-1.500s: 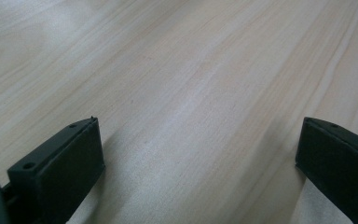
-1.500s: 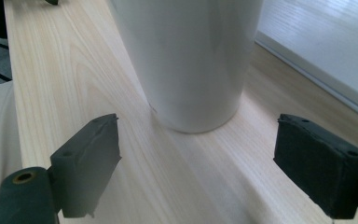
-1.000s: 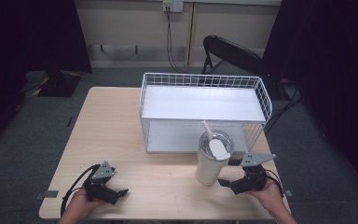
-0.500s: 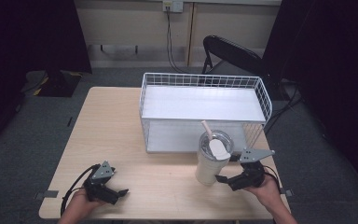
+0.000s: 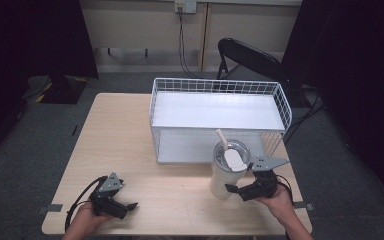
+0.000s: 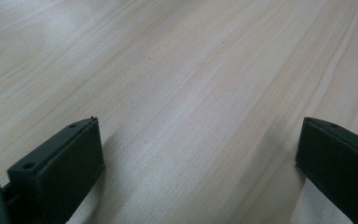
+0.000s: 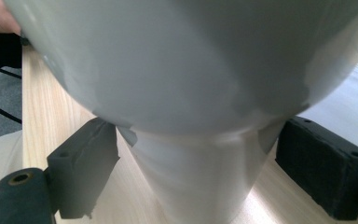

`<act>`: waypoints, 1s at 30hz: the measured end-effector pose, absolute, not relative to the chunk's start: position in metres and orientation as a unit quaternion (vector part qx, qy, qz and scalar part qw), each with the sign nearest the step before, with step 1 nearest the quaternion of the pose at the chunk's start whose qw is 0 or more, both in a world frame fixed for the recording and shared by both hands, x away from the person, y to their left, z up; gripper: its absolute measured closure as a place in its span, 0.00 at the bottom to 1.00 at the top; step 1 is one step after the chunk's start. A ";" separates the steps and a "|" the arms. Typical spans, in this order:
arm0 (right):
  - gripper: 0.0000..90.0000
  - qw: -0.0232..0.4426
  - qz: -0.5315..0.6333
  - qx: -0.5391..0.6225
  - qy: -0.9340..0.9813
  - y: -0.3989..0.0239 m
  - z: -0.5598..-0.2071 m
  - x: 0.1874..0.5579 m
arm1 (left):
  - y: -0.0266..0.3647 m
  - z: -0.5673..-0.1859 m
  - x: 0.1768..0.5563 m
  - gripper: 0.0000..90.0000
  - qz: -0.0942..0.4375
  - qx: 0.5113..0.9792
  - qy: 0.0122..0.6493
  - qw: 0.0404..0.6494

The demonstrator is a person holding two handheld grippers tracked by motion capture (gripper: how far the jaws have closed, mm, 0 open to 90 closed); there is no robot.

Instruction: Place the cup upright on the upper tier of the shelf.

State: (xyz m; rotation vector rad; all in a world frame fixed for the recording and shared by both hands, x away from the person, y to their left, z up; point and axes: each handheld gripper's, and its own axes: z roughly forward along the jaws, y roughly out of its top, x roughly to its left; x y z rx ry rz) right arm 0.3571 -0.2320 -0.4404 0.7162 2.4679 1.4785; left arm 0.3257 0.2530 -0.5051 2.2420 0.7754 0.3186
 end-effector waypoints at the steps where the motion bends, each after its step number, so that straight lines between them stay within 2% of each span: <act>1: 0.13 0.091 0.496 0.238 0.830 -0.232 -0.441 0.357 | 0.253 -0.505 0.326 0.00 0.124 0.872 0.301 0.365; 17: 0.10 0.102 0.518 0.235 0.816 -0.221 -0.451 0.361 | 0.253 -0.505 0.326 0.00 0.124 0.872 0.302 0.365; 23: 0.09 0.080 0.534 0.240 0.807 -0.222 -0.456 0.365 | 0.253 -0.505 0.326 0.00 0.124 0.872 0.302 0.365; 30: 0.07 0.078 0.550 0.239 0.797 -0.220 -0.462 0.367 | 0.253 -0.505 0.326 0.00 0.123 0.872 0.302 0.366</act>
